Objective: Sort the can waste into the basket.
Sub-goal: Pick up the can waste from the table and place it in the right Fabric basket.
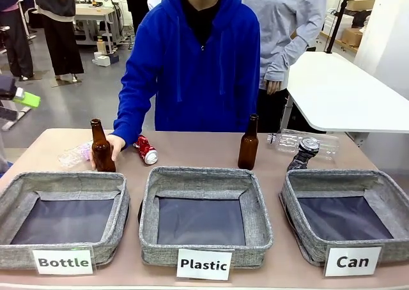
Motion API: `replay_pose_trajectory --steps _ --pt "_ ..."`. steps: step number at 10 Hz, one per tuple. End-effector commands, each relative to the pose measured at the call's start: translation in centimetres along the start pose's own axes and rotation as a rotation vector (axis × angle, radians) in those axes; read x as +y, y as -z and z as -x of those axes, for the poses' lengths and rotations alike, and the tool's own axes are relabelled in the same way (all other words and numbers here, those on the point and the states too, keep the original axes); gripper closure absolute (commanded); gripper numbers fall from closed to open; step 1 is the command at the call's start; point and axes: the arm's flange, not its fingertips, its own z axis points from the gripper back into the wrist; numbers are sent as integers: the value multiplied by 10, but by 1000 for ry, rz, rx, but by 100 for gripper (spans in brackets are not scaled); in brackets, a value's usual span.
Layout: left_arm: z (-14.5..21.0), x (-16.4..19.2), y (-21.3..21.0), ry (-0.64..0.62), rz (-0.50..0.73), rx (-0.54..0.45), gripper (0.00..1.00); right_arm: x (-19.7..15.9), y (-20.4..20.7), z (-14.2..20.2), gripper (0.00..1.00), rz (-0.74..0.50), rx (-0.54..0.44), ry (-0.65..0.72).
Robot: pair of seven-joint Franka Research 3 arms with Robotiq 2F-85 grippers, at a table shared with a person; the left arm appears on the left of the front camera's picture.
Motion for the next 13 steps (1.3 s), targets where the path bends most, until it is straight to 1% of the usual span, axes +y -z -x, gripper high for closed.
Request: replay_pose_trajectory --steps 1,2,3,4,5,6,7,8,10,11,12,13 --pt "-83 12 46 -189 -103 104 0 2 0 -4 0 -18 -12 -14" --pt "-100 17 59 -196 -110 123 0 2 0 -4 0 -18 -12 -14" --pt "-119 25 56 -206 -79 177 0 2 0 -4 0 -18 -12 -14" --pt "-118 46 34 -226 -2 192 0 2 0 -4 0 -18 -12 -14" --pt "-90 63 2 -201 67 207 0 2 0 -4 0 -18 -12 -14" --pt "-56 86 -51 -147 171 192 0 2 0 -4 0 -18 -12 -14" --pt "-24 110 -99 -126 267 135 0 2 0 -4 0 -18 -12 -14" --pt "8 151 -144 -188 344 62 0 2 0 -4 0 -18 -12 -14" --pt "64 216 -182 -266 514 -23 0 2 0 -4 0 -18 -12 -14" --pt "82 244 -189 -308 583 -81 0 2 0 -4 0 -18 -12 -14" --pt "97 266 -187 -325 647 -103 0 2 0 -4 0 -18 -12 -14" --pt "106 272 -174 -338 681 -112 0 2 0 -4 0 -18 -12 -14"
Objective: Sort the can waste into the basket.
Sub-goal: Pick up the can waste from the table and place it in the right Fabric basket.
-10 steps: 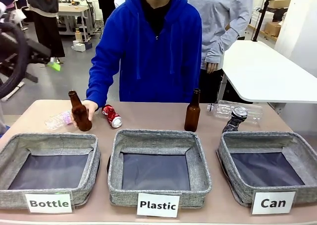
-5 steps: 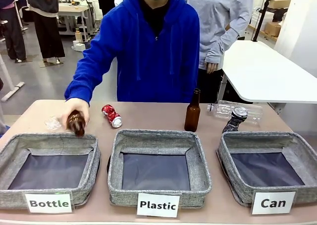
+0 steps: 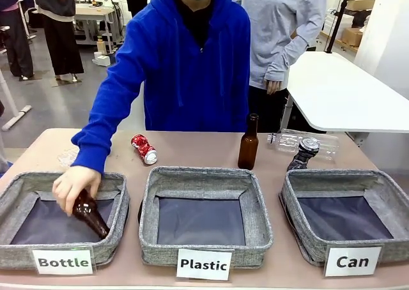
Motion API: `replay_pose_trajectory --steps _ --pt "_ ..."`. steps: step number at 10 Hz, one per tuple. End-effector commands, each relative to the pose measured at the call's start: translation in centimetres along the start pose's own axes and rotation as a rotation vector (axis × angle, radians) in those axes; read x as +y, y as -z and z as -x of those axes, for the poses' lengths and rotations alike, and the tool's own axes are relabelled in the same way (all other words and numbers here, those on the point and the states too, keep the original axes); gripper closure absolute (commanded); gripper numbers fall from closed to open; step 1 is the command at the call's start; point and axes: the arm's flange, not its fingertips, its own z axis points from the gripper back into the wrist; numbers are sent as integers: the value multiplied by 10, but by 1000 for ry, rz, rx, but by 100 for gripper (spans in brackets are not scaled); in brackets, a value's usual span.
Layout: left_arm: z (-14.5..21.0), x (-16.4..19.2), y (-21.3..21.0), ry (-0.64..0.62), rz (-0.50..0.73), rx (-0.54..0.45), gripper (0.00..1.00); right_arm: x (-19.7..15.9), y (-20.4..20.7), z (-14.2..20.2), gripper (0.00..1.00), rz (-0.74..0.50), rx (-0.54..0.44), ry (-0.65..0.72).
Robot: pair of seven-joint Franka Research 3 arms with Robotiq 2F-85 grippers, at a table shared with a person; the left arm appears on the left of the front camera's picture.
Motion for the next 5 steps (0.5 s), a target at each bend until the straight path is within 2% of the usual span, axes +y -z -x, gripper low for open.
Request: replay_pose_trajectory --steps 1,5 --pt "-26 21 4 11 85 47 0 2 0 -3 0 -20 -13 -16" --pt "-34 20 28 -2 73 95 0 2 0 -3 0 -20 -13 -16"
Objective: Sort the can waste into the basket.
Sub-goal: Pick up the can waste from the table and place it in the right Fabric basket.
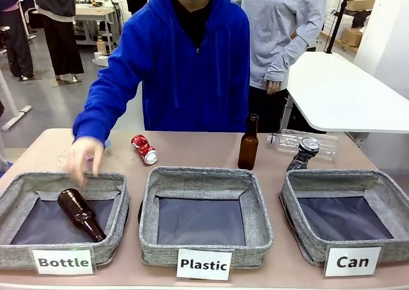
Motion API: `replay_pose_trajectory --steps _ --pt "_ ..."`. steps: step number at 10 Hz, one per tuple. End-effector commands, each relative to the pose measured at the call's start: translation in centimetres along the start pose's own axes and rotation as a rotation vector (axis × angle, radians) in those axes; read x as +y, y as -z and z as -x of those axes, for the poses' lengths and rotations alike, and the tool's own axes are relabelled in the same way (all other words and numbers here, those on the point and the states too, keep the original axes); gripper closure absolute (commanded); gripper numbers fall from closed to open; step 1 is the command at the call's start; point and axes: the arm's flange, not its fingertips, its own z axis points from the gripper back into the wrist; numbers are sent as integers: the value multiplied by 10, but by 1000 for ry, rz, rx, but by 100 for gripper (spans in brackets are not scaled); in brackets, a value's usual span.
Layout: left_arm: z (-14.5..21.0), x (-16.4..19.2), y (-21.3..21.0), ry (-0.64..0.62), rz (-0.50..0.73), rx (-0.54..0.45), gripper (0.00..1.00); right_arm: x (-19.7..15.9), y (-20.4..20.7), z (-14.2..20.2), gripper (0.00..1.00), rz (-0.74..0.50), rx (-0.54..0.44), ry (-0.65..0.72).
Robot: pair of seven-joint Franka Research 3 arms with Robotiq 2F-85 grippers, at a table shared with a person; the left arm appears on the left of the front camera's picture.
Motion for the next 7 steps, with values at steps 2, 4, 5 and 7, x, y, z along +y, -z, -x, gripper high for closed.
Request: replay_pose_trajectory --steps 2,4,5,7 --pt "-1 -17 5 31 8 74 0 2 0 -3 0 -20 -13 -16" --pt "-19 -61 66 42 -162 124 0 2 0 -3 0 -20 -13 -16" --pt "-31 -85 109 69 -252 216 0 2 0 -3 0 -20 -13 -16" --pt "-52 -114 193 72 -468 334 0 2 0 -3 0 -20 -13 -16"
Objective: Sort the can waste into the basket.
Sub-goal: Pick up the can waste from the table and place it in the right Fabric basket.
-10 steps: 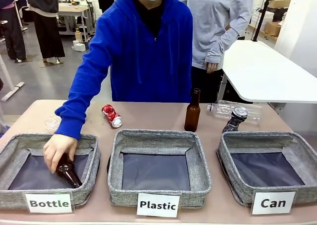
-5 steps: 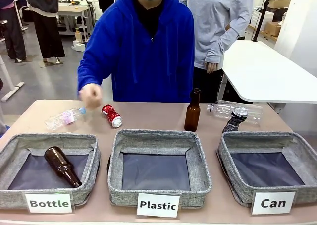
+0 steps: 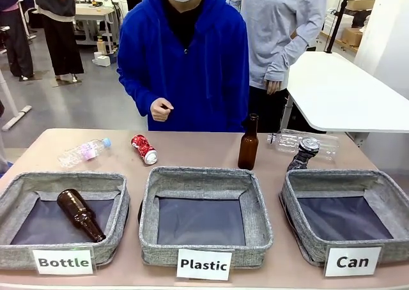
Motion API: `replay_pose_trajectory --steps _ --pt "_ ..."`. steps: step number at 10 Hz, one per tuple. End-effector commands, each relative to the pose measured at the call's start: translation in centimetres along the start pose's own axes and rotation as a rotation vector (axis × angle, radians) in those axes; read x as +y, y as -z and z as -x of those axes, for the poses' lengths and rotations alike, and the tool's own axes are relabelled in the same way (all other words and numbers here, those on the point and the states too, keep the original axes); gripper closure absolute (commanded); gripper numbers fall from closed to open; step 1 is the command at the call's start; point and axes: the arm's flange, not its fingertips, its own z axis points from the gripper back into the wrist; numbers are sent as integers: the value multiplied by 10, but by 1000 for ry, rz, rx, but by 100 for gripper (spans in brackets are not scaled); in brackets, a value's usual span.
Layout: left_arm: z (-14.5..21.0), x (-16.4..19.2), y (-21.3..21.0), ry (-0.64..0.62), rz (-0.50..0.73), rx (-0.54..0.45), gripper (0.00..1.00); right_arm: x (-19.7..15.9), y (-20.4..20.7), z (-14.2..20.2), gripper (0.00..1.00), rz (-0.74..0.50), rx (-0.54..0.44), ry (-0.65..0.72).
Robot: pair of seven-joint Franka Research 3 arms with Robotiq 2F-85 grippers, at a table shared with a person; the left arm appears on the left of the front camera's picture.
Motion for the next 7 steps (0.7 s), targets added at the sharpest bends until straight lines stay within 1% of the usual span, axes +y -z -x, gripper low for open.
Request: replay_pose_trajectory --steps 1,2,3,5,6,7 --pt "-33 -30 67 -52 -199 177 0 2 0 -3 0 -20 -14 -15" --pt "-51 -47 108 -62 -328 242 0 2 0 -3 0 -20 -14 -15" --pt "-63 -57 144 -76 -447 221 0 2 0 -3 0 -20 -14 -15" --pt "-83 -72 204 -65 -624 212 0 2 0 -3 0 -20 -14 -15" --pt "-94 -76 234 -33 -702 262 0 2 0 -3 0 -20 -14 -15" --pt "-102 -77 259 -61 -769 210 0 2 0 -3 0 -20 -14 -15"
